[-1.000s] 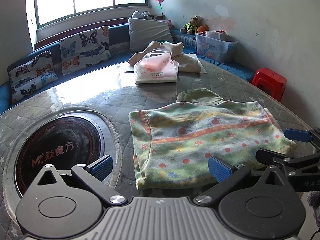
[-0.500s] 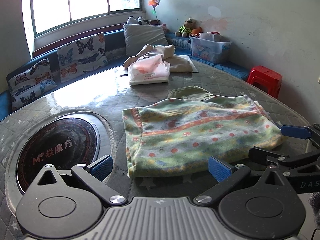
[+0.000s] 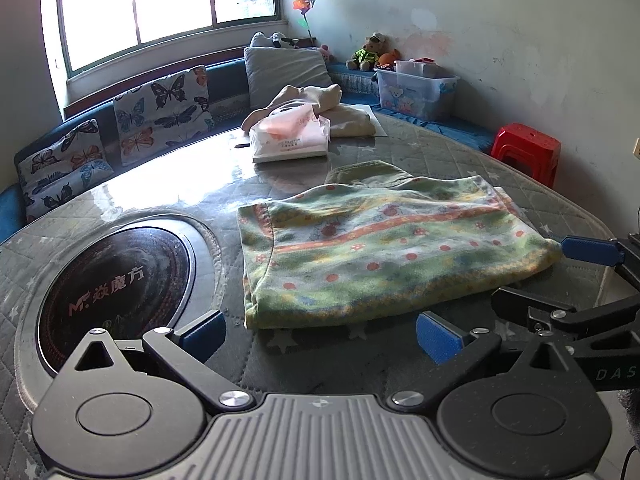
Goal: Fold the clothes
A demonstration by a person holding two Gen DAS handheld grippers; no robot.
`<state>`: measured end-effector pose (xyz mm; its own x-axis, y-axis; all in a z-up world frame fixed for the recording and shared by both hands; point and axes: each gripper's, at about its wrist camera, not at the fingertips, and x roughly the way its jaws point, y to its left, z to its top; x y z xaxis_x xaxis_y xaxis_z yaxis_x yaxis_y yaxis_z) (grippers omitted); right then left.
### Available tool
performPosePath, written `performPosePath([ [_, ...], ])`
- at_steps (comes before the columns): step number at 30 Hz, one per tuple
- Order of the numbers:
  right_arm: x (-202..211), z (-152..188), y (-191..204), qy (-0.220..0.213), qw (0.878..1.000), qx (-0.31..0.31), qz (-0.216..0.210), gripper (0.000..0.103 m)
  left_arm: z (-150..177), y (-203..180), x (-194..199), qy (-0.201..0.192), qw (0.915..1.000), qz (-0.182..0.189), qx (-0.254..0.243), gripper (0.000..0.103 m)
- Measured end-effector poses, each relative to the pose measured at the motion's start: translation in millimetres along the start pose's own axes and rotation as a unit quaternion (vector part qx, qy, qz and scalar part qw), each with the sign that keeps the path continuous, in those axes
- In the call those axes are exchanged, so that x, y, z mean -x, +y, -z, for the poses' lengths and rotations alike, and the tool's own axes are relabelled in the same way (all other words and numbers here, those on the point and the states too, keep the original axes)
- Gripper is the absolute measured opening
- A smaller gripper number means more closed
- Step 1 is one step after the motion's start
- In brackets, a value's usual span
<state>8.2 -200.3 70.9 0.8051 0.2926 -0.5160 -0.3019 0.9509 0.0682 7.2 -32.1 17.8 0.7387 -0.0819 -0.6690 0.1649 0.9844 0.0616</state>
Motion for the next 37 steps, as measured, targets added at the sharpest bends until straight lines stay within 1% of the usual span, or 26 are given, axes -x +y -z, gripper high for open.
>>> performPosePath([
  [4,1.3,4.3,-1.2,0.008,1.0,-0.004,0.003,0.103,6.4,-1.5,0.2,-0.001,0.9999,-0.009,-0.003,0.103],
  [8,-0.8,9.6,-0.3,0.026,1.0,-0.006,0.01,0.103,13.3,0.7,-2.0,0.007,0.9998,-0.017,0.002,0.103],
  [13,0.7,12.5,0.9,0.034,0.999,-0.008,0.02,0.103,20.8,0.4,0.4,0.01,0.9996,-0.024,0.004,0.103],
  [29,8.9,22.3,-0.3,0.038,0.999,-0.01,0.018,0.103,37.0,-7.0,10.2,0.014,0.9994,-0.031,0.011,0.103],
  [37,9.5,21.4,-2.5,0.037,0.999,-0.015,0.02,0.103,36.8,-8.0,11.1,0.009,0.9994,-0.032,0.013,0.103],
])
